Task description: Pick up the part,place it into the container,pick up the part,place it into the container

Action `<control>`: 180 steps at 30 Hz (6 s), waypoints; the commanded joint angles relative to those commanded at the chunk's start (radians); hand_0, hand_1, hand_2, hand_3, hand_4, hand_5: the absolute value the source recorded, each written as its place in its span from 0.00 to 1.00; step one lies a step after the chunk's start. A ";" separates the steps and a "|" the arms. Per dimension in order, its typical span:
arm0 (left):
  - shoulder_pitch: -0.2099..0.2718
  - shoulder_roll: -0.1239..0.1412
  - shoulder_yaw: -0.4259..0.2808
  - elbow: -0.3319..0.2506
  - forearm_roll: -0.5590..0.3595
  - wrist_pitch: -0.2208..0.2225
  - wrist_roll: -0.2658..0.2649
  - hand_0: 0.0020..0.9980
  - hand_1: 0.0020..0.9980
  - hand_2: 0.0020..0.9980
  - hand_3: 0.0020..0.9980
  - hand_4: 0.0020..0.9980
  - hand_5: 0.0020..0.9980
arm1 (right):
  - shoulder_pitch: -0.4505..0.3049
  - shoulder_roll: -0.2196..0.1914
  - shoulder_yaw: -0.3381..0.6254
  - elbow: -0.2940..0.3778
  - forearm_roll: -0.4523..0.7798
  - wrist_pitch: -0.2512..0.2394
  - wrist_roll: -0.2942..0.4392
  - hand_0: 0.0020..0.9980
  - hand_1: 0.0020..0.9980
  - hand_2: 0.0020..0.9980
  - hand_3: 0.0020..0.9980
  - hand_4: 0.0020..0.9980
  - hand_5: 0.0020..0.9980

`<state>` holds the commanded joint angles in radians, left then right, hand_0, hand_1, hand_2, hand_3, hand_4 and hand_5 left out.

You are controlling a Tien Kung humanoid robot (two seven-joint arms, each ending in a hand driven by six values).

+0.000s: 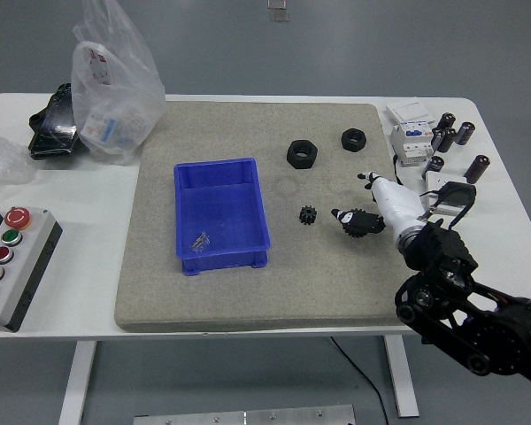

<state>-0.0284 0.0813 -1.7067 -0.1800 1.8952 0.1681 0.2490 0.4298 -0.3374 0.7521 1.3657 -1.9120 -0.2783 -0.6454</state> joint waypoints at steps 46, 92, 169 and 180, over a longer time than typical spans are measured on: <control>-0.003 -0.003 0.000 0.000 -0.002 0.008 -0.003 0.70 0.55 0.54 0.65 0.60 0.08 | 0.038 -0.029 -0.144 -0.003 -0.006 0.051 0.000 0.26 0.66 0.80 0.85 0.80 0.37; 0.001 -0.005 -0.006 0.000 -0.001 0.007 -0.013 0.70 0.55 0.54 0.65 0.60 0.07 | 0.118 0.044 -0.052 0.005 0.031 -0.166 0.000 0.24 0.51 0.42 0.54 0.56 0.00; -0.001 -0.007 -0.004 0.000 -0.004 0.007 -0.012 0.70 0.55 0.54 0.64 0.60 0.08 | 0.309 0.120 -0.308 -0.091 0.360 -0.289 0.164 0.33 0.56 0.44 0.55 0.58 0.00; -0.001 -0.005 -0.007 0.000 0.002 0.006 -0.009 0.70 0.55 0.54 0.64 0.60 0.08 | 0.321 0.142 -0.366 -0.114 0.731 -0.235 0.442 0.36 0.58 0.47 0.59 0.64 0.00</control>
<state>-0.0293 0.0766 -1.7140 -0.1800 1.8974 0.1741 0.2403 0.7506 -0.1949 0.3865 1.2519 -1.1814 -0.5131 -0.2036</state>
